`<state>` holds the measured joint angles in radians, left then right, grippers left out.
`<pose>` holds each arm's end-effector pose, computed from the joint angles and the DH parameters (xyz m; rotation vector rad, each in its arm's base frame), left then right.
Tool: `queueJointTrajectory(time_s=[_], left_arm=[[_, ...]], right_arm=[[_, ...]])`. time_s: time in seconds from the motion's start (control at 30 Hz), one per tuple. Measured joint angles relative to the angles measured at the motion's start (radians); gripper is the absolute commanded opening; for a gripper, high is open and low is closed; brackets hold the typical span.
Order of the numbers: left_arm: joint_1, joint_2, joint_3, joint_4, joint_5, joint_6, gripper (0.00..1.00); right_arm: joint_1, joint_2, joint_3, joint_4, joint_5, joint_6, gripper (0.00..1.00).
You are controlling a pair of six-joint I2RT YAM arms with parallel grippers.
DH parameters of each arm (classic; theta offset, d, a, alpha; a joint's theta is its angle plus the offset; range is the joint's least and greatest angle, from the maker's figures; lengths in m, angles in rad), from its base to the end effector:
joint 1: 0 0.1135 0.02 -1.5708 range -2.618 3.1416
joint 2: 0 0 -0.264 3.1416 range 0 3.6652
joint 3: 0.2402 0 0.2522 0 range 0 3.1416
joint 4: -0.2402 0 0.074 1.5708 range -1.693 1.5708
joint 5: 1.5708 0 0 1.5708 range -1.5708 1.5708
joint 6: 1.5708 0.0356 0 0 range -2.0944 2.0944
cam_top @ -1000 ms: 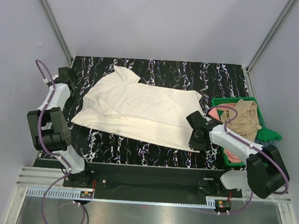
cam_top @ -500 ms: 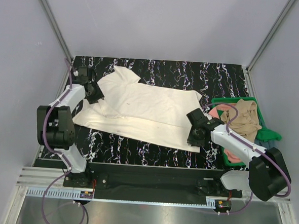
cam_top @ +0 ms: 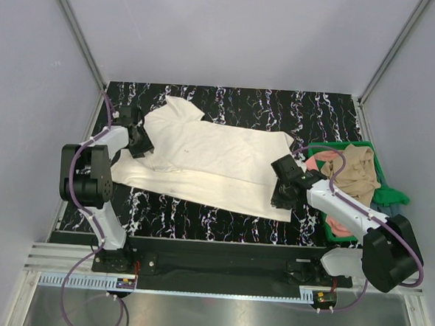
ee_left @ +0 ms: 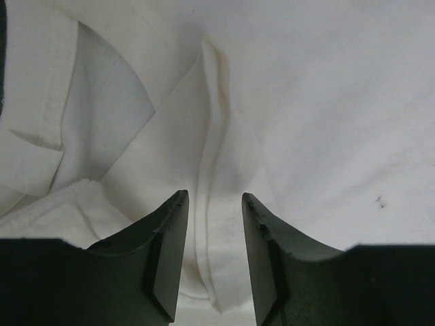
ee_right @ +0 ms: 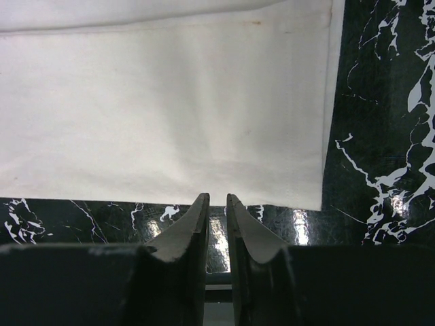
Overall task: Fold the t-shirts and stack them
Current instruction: Fold the tshirt
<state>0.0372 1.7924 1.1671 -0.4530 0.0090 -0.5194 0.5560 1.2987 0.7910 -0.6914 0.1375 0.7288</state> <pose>0.3633 0.0132 0.1797 -0.7279 2.5587 -0.1713 0.1996 0.1183 0.1993 0.2736 2.7451 0.1586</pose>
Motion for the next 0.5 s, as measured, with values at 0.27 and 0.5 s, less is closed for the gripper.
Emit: queueJointTrajectory(time_s=[0.27, 0.5], left_arm=[[-0.008, 0.049, 0.0, 0.03, 0.003, -0.001, 0.33], [-0.023, 0.05, 0.003, 0.035, 0.003, 0.002, 0.12]], right_arm=[[0.0, 0.0, 0.0, 0.0, 0.002, -0.003, 0.24], [0.0, 0.0, 0.0, 0.0, 0.003, -0.003, 0.24]])
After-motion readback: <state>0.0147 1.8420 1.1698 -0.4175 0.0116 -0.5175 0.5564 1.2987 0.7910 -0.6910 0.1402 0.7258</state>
